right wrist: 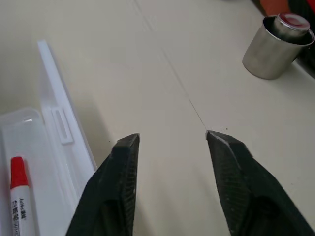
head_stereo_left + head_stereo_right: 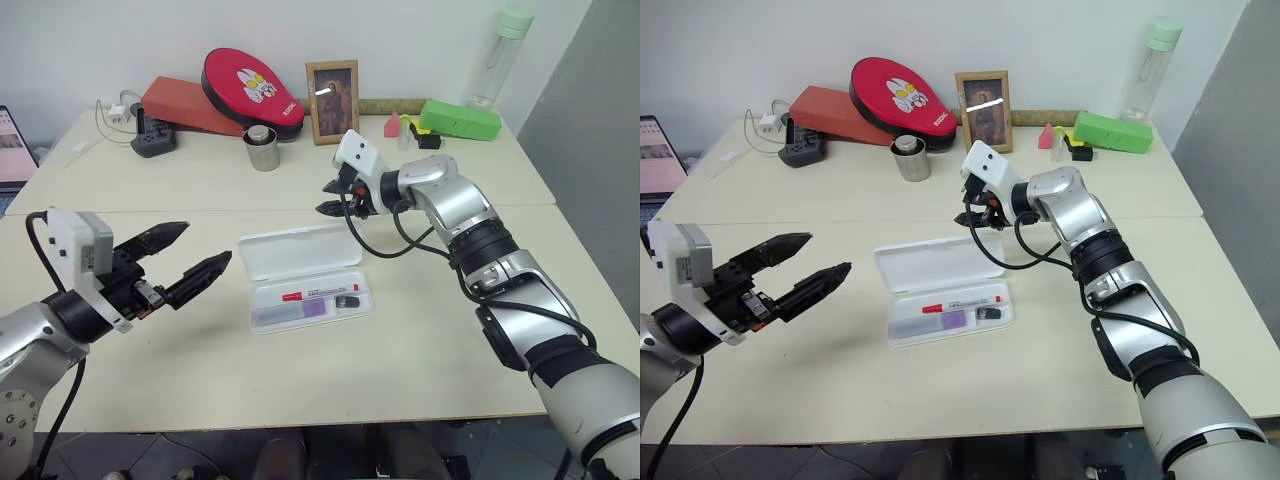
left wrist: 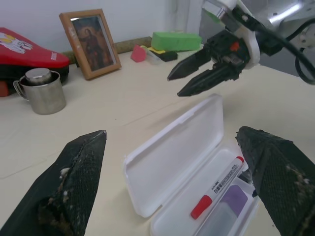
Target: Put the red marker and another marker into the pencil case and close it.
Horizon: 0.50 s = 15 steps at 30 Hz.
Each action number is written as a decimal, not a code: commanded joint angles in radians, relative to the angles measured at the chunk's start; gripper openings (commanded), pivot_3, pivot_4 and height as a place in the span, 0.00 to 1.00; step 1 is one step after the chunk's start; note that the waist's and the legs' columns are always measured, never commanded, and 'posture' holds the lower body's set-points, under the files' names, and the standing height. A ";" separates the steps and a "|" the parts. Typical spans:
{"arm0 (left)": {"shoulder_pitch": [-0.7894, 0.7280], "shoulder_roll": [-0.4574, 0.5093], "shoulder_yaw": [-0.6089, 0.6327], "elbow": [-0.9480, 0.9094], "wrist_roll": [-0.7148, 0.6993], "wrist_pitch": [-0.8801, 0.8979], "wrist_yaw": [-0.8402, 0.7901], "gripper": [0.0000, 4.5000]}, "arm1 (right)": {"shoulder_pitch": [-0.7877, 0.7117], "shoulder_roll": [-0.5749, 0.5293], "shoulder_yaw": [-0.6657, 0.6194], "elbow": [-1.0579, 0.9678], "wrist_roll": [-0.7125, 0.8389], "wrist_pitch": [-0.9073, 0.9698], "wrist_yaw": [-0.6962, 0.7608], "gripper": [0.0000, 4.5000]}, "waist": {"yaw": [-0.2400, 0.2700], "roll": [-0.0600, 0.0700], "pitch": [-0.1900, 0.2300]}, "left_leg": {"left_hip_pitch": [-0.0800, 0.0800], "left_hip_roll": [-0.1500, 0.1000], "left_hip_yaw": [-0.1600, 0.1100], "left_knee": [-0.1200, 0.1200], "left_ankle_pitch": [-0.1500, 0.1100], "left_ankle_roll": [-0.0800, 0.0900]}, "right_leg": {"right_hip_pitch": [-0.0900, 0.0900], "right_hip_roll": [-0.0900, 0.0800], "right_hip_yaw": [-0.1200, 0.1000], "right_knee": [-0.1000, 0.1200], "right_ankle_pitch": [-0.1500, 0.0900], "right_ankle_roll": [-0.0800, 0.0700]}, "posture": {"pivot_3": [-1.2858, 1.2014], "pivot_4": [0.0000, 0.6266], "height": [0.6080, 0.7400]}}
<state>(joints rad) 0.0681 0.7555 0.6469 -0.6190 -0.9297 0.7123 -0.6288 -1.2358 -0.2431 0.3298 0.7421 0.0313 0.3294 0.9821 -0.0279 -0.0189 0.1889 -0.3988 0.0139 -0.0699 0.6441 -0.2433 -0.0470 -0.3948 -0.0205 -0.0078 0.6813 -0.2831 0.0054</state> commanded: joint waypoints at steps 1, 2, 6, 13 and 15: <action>0.008 -0.004 0.044 -0.023 -0.050 -0.012 0.022 1.00 | -0.043 0.012 -0.015 0.011 -0.015 -0.044 0.021 0.24 | -0.001 0.000 0.000 | 0.000 0.000 0.000 0.000 0.000 0.000 | 0.000 0.000 0.000 0.000 0.000 0.000 | 0.52 0.24 1.00; 0.012 -0.003 0.046 -0.024 -0.055 -0.012 0.024 1.00 | -0.044 0.013 -0.014 0.016 -0.022 -0.050 0.025 0.20 | -0.002 0.000 0.000 | 0.000 0.000 0.000 0.000 0.000 0.000 | 0.000 0.000 0.000 0.000 0.000 0.000 | 0.52 0.24 1.00; 0.019 0.005 0.039 -0.023 -0.057 -0.018 0.027 1.00 | -0.028 0.010 0.006 -0.001 -0.041 -0.065 0.074 0.02 | -0.002 0.000 0.000 | 0.000 0.000 0.000 0.000 0.000 0.000 | 0.000 0.000 0.000 0.000 0.000 0.000 | 0.52 0.24 1.00; 0.003 0.009 0.012 -0.017 -0.069 -0.026 0.017 1.00 | 0.059 -0.033 0.046 -0.166 -0.050 -0.056 0.207 0.02 | -0.001 0.000 0.000 | 0.000 0.000 -0.001 0.000 0.000 0.000 | 0.000 0.000 -0.001 0.000 0.000 0.000 | 0.52 0.24 1.00; 0.004 0.017 -0.001 -0.019 -0.075 -0.021 -0.002 1.00 | 0.104 -0.058 0.063 -0.254 -0.041 -0.041 0.252 0.02 | -0.001 0.000 0.000 | 0.000 0.000 -0.001 0.000 0.000 0.000 | 0.000 0.000 -0.001 0.000 0.000 0.000 | 0.52 0.24 1.00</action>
<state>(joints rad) 0.0773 0.7511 0.6497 -0.6197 -0.9834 0.7082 -0.6098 -1.1525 -0.2778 0.3799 0.5899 -0.0182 0.2809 1.1834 -0.0284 -0.0188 0.1889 -0.3985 0.0139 -0.0711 0.6438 -0.2433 -0.0470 -0.3948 -0.0202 -0.0086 0.6815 -0.2830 0.0050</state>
